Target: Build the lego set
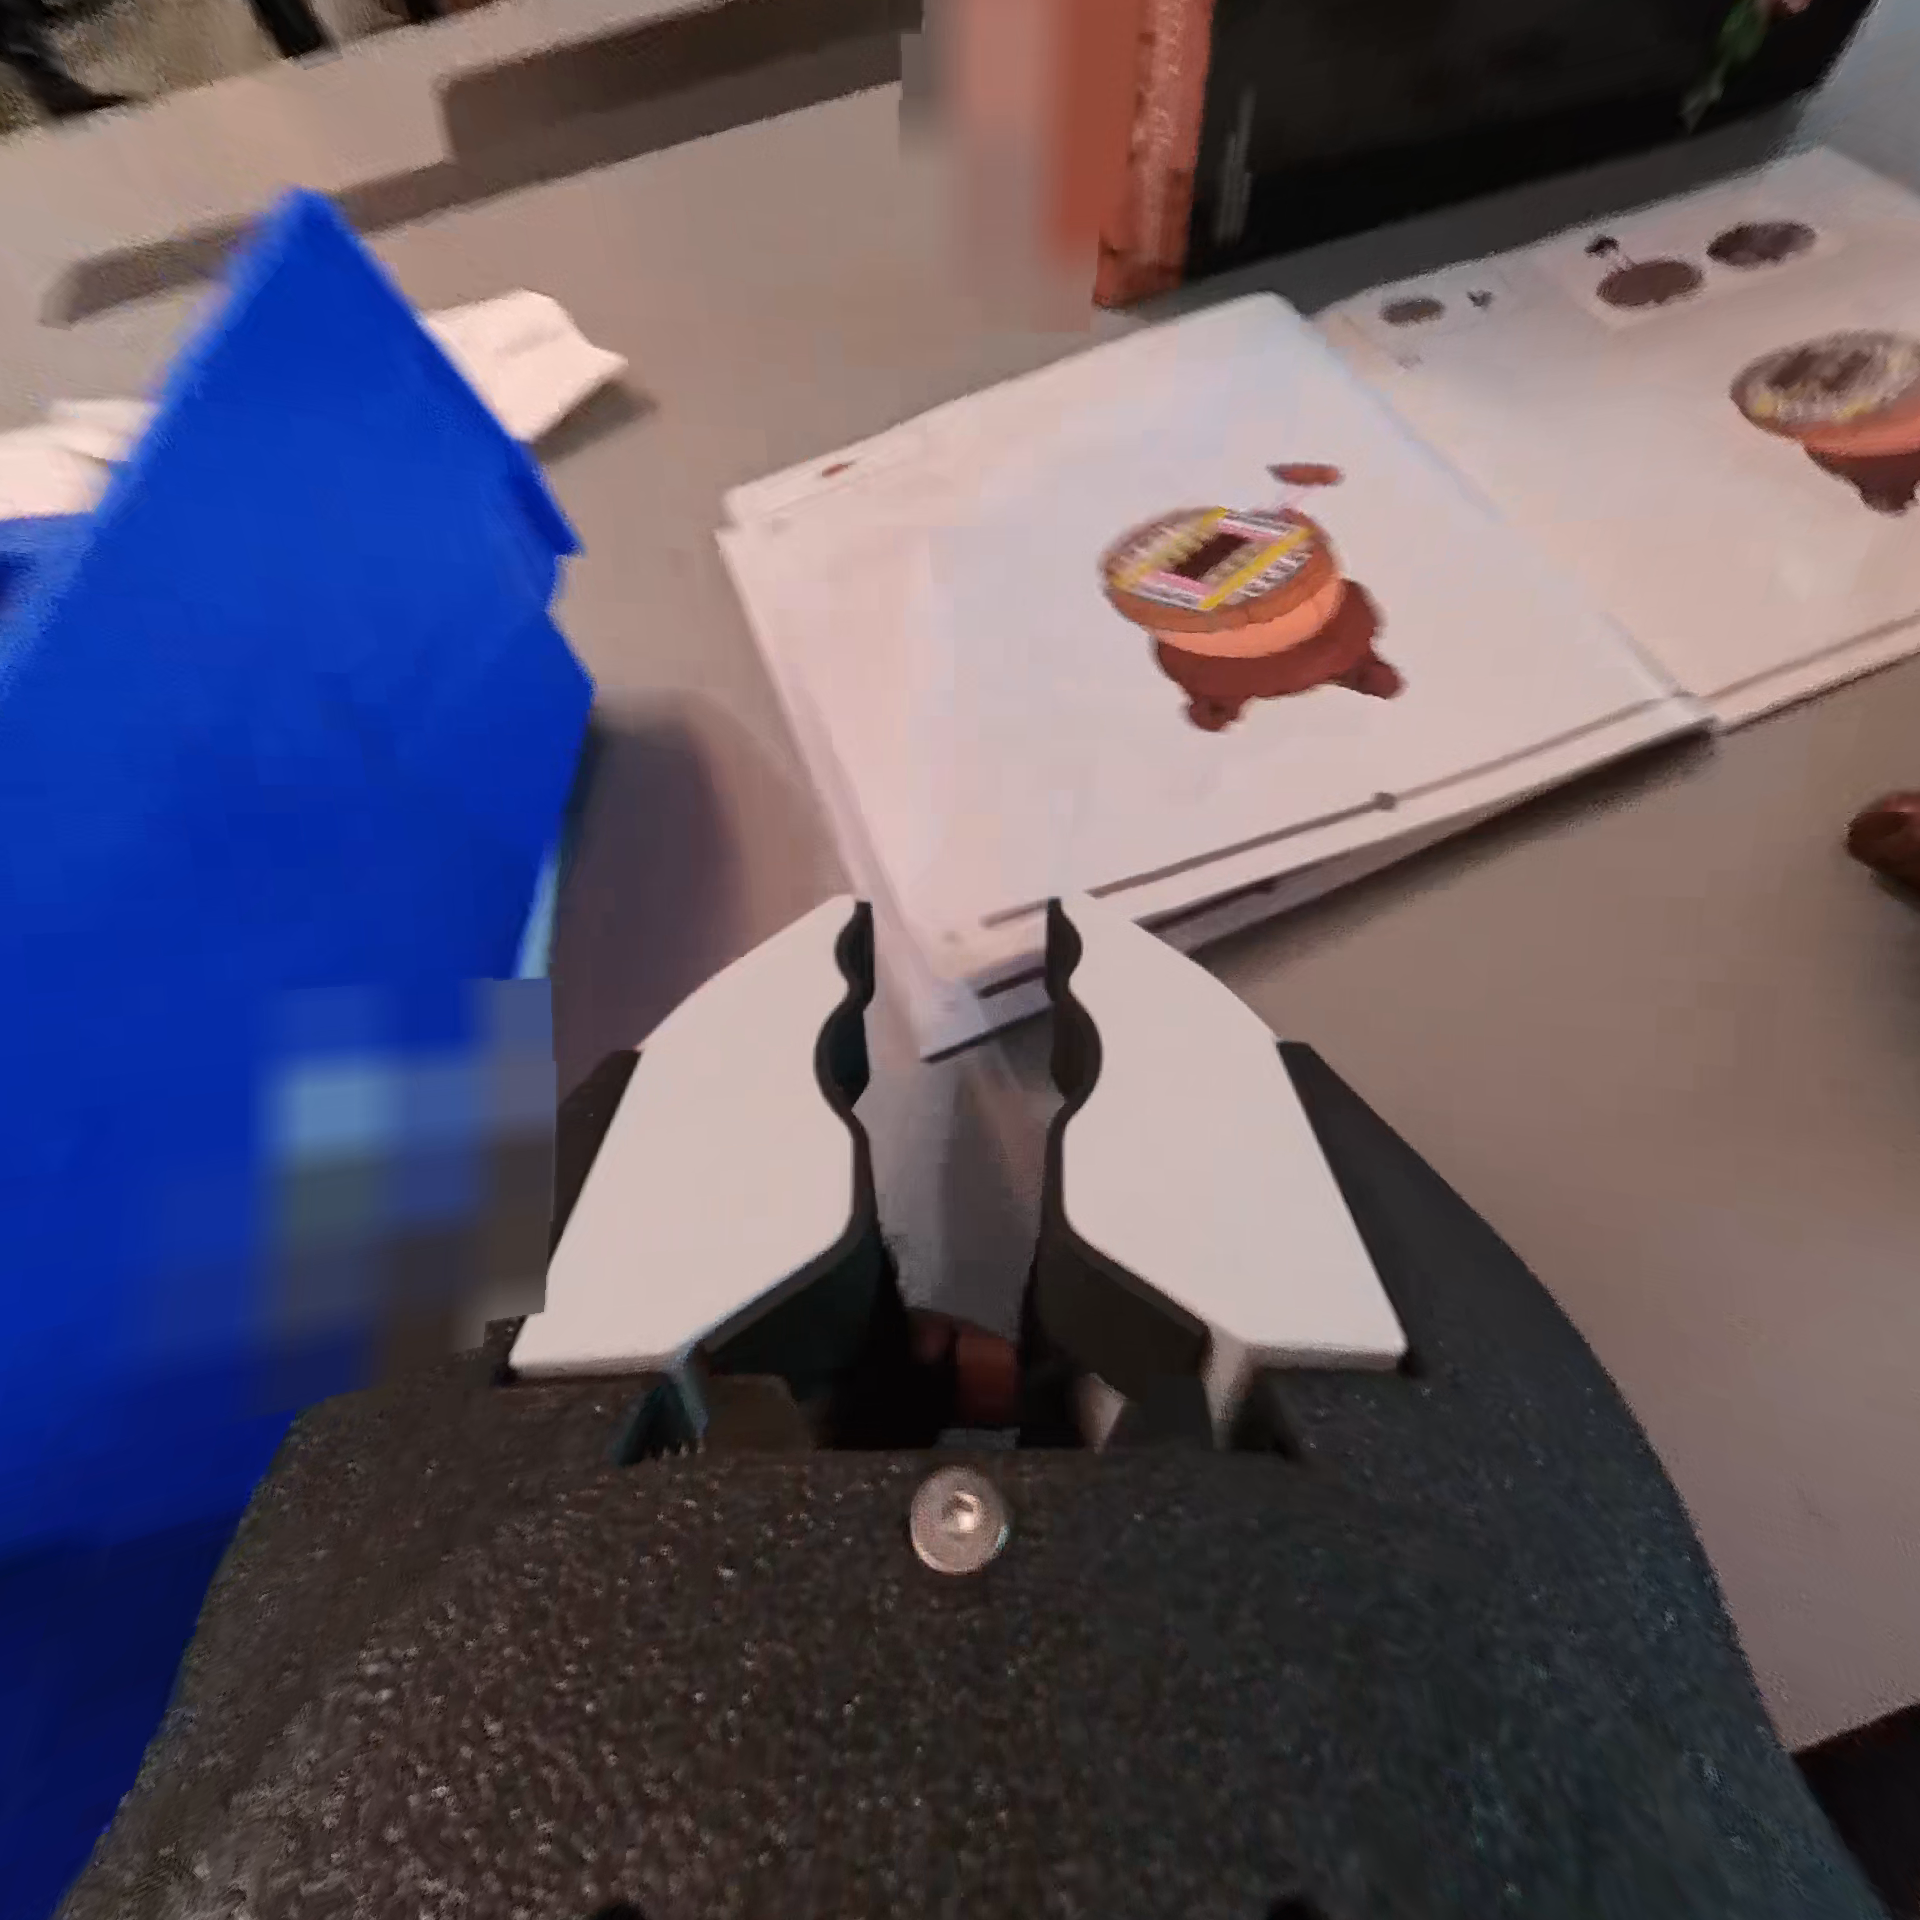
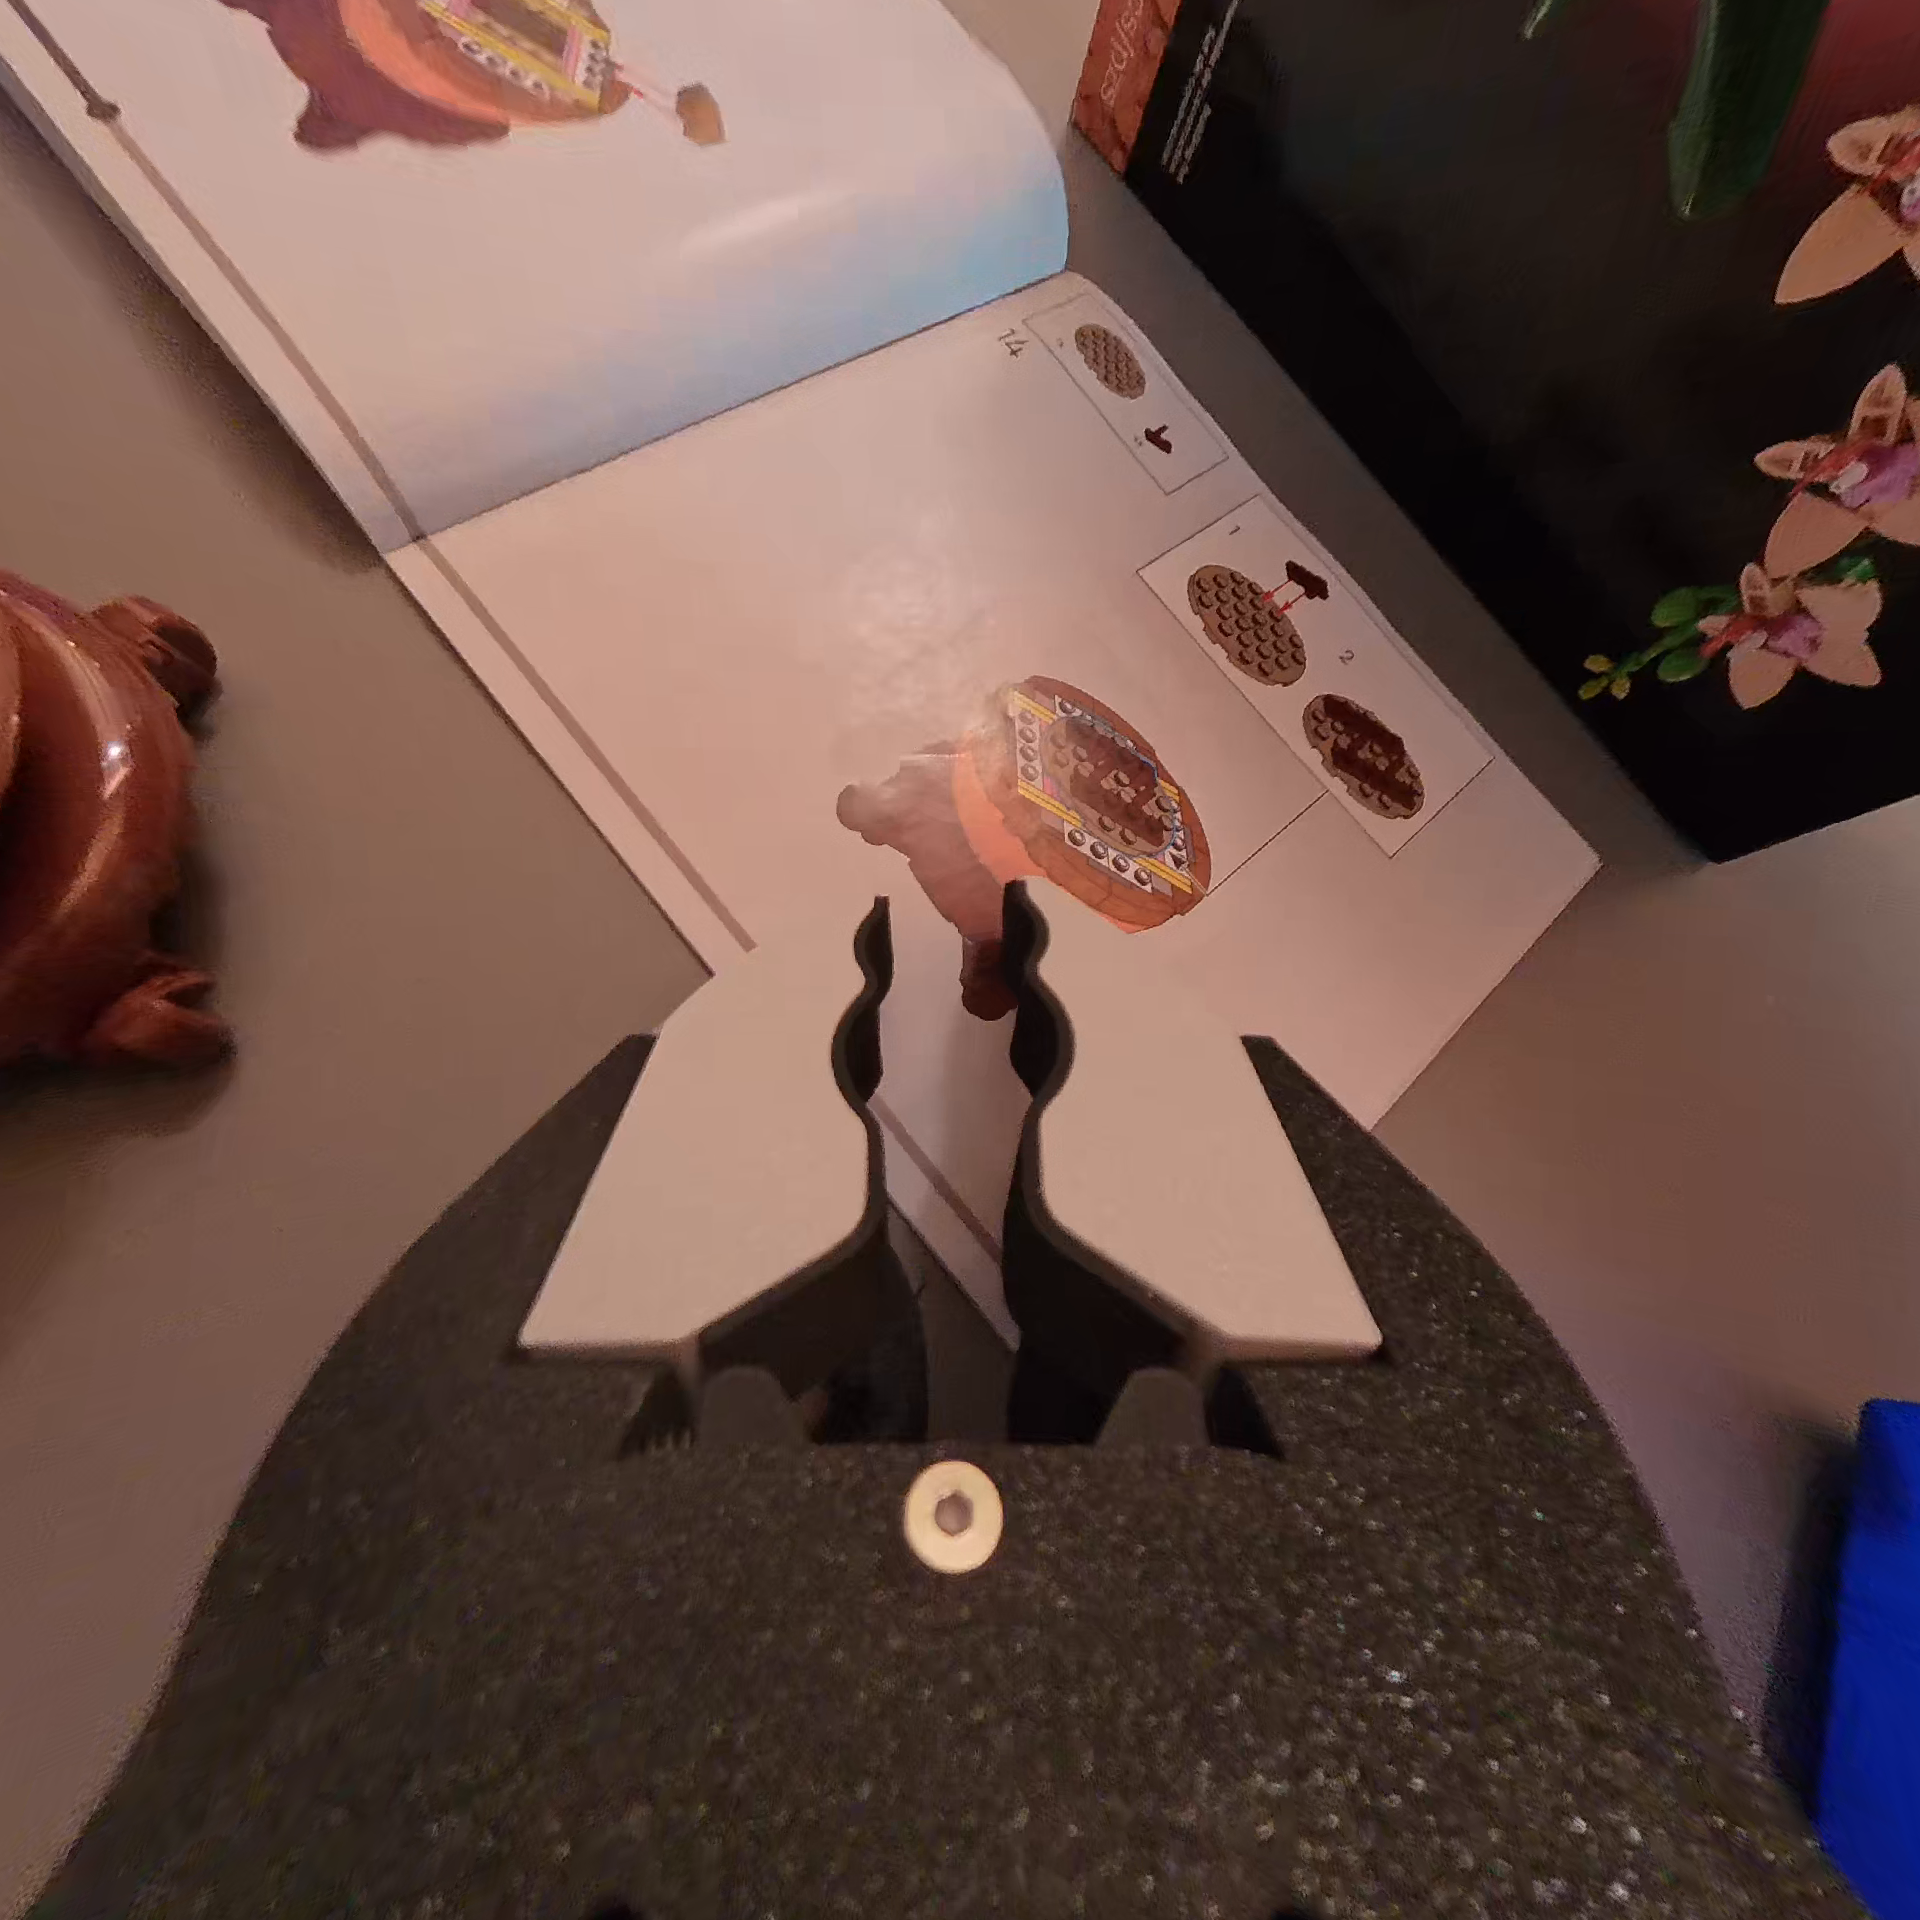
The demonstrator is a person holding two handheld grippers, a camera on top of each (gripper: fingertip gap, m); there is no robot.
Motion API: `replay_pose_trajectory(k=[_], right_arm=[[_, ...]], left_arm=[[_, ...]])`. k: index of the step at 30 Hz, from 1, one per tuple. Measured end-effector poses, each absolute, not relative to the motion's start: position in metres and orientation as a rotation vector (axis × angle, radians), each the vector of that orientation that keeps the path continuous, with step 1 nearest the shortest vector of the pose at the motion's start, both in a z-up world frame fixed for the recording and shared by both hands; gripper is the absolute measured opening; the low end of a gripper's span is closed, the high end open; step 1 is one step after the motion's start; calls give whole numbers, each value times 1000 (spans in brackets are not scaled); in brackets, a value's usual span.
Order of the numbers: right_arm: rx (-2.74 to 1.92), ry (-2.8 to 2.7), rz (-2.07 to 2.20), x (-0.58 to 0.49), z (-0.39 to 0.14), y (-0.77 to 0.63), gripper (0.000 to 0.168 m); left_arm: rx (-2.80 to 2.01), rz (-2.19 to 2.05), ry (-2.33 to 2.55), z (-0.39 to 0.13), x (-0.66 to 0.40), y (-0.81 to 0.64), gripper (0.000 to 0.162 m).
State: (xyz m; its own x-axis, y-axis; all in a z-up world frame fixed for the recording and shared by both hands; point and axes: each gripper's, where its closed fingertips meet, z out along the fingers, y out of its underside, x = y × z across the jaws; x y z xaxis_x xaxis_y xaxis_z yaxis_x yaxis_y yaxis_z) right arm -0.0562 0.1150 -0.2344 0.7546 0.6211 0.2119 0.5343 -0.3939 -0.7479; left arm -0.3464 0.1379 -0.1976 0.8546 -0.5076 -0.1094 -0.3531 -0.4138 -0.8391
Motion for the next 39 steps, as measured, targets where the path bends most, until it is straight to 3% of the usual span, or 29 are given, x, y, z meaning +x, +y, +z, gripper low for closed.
replay_pose_trajectory(k=[2, 4, 8, 10, 16, 23, 28, 33, 39], right_arm=[[-2070, -883, 110, -57, -234, 115, 19], [-2052, -950, 45, -56, -233, 115, 7], [-1707, -1056, 82, -90, -180, 131, 3], [-1667, -1182, 254, -115, -170, 135, 4], [-1857, -1439, 755, -151, -209, 163, 1], [-2211, -1279, 1208, -167, -233, 161, 0], [-2241, -1061, 804, -154, -237, 220, 0], [-1953, -1446, 945, -178, -219, 176, 0], [-1922, -1476, 556, -171, -237, 209, 0]], left_arm=[[-1977, -92, 585, -179, -360, 145, 38], [-1850, 23, 604, -153, -357, 152, 45], [-1518, -40, 901, -123, -268, 151, 19], [-1488, -181, 1124, -141, -209, 140, 7], [-1691, -414, 1576, -232, -149, 125, 1], [-1774, -541, 1557, -238, -153, 126, 0], [-1822, -616, 1539, -238, -153, 126, 0], [-1811, -601, 1543, -238, -153, 126, 0], [-1795, -576, 1545, -237, -153, 126, 0]])
